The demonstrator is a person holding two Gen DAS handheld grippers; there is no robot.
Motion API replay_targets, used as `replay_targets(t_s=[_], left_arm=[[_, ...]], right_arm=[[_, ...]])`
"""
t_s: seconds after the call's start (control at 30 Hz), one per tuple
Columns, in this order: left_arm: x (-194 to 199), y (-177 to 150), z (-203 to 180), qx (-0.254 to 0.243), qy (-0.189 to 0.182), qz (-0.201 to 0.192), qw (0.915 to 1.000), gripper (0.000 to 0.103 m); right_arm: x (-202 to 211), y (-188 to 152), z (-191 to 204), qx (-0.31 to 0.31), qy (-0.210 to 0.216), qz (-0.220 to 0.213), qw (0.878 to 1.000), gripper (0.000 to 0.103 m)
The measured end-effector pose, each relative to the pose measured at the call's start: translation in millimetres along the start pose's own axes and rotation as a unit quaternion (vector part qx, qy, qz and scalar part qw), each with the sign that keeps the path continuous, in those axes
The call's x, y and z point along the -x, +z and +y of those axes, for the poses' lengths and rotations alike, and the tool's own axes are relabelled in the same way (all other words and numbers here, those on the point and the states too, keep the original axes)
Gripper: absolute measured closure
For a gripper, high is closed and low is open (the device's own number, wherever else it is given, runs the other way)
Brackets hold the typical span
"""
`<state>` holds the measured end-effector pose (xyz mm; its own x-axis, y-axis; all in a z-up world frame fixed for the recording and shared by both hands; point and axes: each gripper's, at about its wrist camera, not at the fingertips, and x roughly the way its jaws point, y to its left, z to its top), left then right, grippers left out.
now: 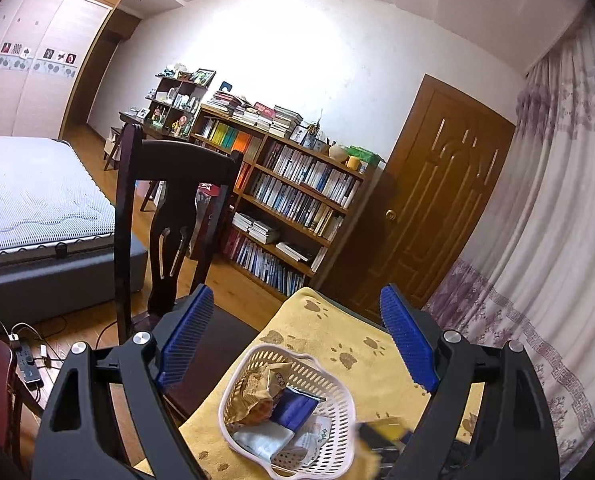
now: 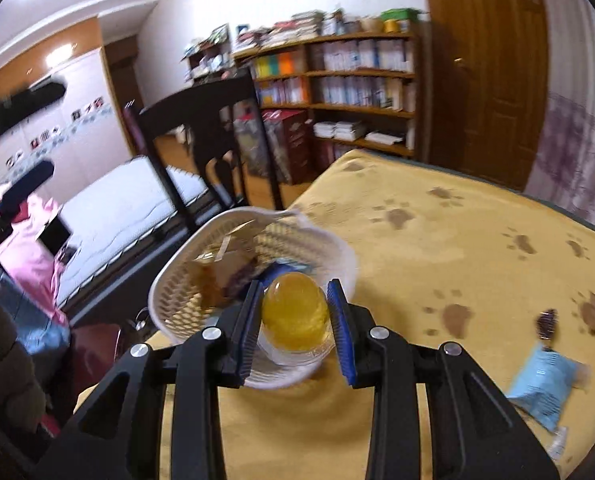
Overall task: Organize snacks
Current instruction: 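Carry the yellow jelly cup into the basket and open the right gripper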
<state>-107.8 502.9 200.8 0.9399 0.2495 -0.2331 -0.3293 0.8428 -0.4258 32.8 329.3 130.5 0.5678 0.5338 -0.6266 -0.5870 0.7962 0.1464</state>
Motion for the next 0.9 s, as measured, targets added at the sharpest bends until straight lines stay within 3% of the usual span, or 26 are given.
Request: replay_targets(t_s=[0.1,0.3,0.9], left_arm=[[-0.4,1.0,2.7,0.006,-0.003,0.001,1.0,0.016],[3.3,2.9,7.8,0.013,-0.004,-0.004,0.9999,0.016],[2.8,-3.8,-15.0,-0.021,-0.021,0.004,0.9995,0.016]], right_arm=[[-16.3,2.2,14.7,0.006,0.019,0.019,1.0,0.069],[-20.0,4.1,16.9,0.0,0.023,0.014,1.0,0.069],[-1.2,-29.1,-40.6,-0.055,-0.018,0.017,0.998,0.069]])
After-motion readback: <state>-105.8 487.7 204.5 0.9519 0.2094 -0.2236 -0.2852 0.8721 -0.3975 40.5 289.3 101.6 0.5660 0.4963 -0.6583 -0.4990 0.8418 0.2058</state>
